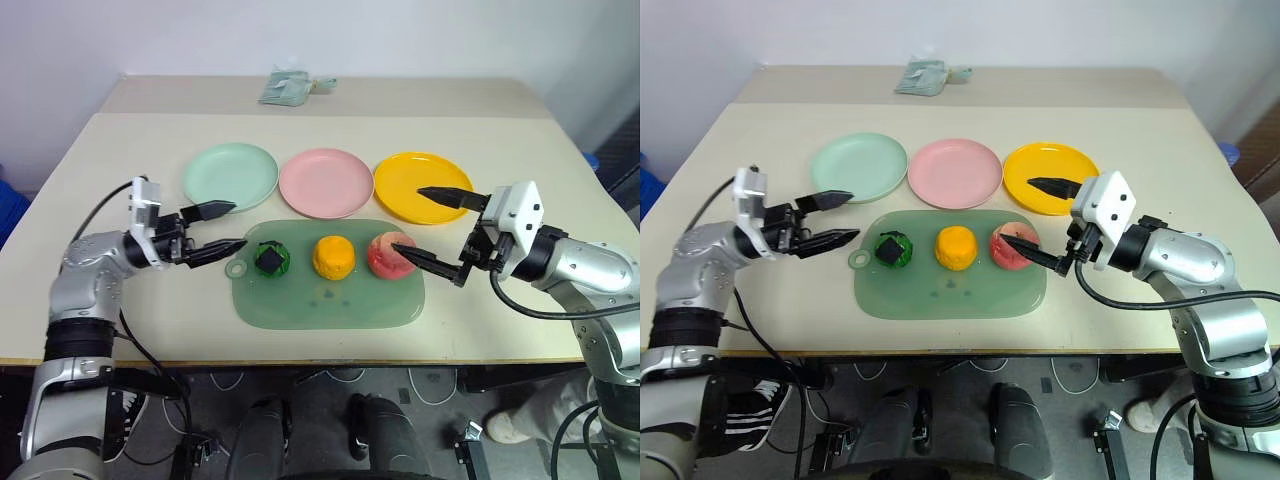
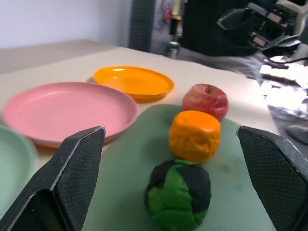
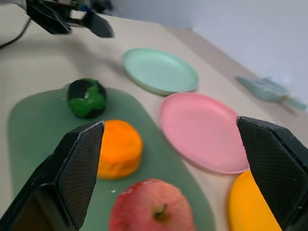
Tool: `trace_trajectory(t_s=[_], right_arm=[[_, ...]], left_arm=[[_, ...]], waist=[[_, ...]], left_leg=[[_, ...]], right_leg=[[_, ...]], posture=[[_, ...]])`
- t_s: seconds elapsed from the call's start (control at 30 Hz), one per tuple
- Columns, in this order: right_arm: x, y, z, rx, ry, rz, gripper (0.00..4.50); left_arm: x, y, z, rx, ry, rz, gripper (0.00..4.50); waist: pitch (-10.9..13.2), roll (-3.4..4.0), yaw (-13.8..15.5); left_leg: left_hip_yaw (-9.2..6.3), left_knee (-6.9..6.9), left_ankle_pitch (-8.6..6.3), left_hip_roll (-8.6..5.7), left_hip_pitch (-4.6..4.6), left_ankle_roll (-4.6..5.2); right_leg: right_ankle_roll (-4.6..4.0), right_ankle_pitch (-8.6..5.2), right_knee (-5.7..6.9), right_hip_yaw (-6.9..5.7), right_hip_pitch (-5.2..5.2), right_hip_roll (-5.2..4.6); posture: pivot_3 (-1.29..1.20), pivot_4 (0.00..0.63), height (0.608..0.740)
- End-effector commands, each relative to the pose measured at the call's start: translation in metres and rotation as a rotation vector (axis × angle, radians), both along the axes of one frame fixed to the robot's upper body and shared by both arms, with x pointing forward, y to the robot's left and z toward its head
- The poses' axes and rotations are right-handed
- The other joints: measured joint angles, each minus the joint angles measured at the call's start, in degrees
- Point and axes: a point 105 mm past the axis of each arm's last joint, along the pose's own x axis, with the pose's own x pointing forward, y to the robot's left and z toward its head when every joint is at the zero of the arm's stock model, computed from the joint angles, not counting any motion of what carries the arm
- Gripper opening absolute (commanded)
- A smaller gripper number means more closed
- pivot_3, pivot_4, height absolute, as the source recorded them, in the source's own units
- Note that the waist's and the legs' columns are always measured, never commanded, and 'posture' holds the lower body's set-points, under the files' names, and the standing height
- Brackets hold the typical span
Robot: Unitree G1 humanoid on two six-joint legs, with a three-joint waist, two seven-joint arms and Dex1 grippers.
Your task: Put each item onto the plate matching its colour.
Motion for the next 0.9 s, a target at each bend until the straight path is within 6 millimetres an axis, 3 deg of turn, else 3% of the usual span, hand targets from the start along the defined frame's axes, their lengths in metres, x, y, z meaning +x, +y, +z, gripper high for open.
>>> trace_trajectory(t_s=[0.03,0.23,0.67,0.77,0.87,0.9], right_arm=[[-0.008,0.008,0.012,-0.001,0.021,0.024,4.49],[-0.024,0.017,0.008,-0.003,0.156,0.097,4.49],[-0.031,0.016,0.017,-0.008,0.131,0.095,4.49],[-0.03,0.017,0.017,-0.009,0.126,0.09,4.5],[-0.029,0.017,0.017,-0.01,0.124,0.087,4.5],[-0.029,0.018,0.017,-0.009,0.119,0.086,4.5]], left_arm=[[0.005,-0.015,-0.012,0.067,-0.023,-0.029,4.5],[0.016,-0.036,-0.028,0.073,0.009,-0.047,4.5],[0.01,-0.073,-0.053,0.168,-0.024,-0.143,4.5],[0.009,-0.071,-0.054,0.162,0.015,-0.159,3.7],[0.017,-0.067,-0.05,0.171,-0.033,-0.092,2.24],[0.018,-0.065,-0.048,0.174,-0.052,-0.078,2.24]], waist=[[0.0,0.0,0.0],[0.0,-0.02,0.1],[0.0,-0.03,0.0],[0.0,-0.03,0.0],[0.0,-0.02,0.0],[0.0,-0.03,0.0]], left_leg=[[0.0,0.0,0.0,0.0,0.0,0.0],[-0.05,0.02,0.0,-0.01,-0.05,0.0],[-0.05,0.02,0.0,0.0,-0.06,0.01],[-0.06,0.02,0.0,0.0,-0.06,0.01],[-0.06,0.02,0.0,0.0,-0.06,0.01],[-0.07,0.02,0.0,0.0,-0.06,0.01]], right_leg=[[0.0,0.0,0.0,0.0,0.0,0.0],[-0.01,0.0,-0.02,-0.01,-0.01,0.0],[-0.01,0.0,-0.03,0.0,-0.01,0.0],[-0.01,0.0,-0.03,0.0,-0.02,0.0],[-0.01,0.0,-0.03,0.0,-0.02,0.0],[-0.01,0.0,-0.03,0.0,-0.02,0.0]], posture=[[0.0,0.15,0.74],[0.0,0.15,0.74],[0.0,0.15,0.74],[0.0,0.15,0.74],[0.0,0.15,0.74],[0.0,0.15,0.74]])
